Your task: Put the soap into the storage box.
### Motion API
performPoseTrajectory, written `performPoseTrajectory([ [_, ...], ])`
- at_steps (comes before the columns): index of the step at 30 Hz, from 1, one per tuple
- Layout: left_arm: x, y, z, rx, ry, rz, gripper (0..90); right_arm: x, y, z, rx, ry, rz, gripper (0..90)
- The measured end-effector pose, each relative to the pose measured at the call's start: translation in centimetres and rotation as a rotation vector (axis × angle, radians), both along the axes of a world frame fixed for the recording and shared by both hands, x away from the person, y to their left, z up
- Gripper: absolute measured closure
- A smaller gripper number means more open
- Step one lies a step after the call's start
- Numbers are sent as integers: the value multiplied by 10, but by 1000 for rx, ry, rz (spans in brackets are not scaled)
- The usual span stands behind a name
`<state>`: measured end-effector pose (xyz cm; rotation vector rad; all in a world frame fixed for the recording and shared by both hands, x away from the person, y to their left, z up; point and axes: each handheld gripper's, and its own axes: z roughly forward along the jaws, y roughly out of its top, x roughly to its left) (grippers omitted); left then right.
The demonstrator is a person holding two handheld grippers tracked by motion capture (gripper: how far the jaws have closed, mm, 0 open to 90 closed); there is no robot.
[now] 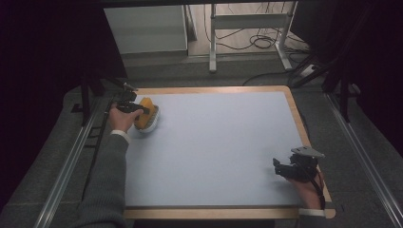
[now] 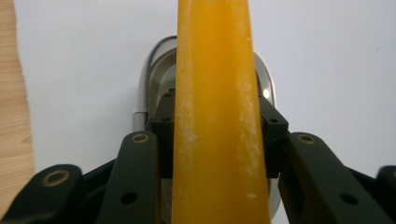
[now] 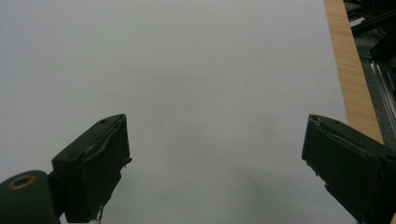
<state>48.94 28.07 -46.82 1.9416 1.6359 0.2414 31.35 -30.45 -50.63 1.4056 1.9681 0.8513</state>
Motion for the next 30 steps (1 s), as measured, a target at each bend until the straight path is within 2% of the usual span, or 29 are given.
performPoseTrajectory([
  [2,-2,2,3,-31,-33,16,583,0,0,0,0,0,1,75],
  [4,-3,2,7,-36,-43,14,537,0,1,0,-3,-1,4,75],
  [5,-3,1,8,-14,-36,6,508,0,1,0,-4,0,5,75],
  [8,-3,2,7,28,-34,27,423,0,2,0,-3,-1,7,75],
  [13,-4,6,5,47,-32,33,366,0,1,1,-1,-5,5,75],
  [15,-6,8,5,41,-39,30,365,0,1,0,-2,-3,3,75],
  [19,-11,14,11,62,-63,38,313,0,2,0,-5,-1,6,75],
  [25,-24,18,22,37,-108,21,290,0,3,0,-5,-4,9,75],
  [27,-29,16,26,20,-117,-18,291,0,4,0,-4,-4,10,75],
  [28,-35,14,29,-10,-139,-50,290,0,4,1,-4,-5,11,75],
  [30,-37,12,30,-16,-145,-63,288,0,4,1,-5,-5,11,75],
])
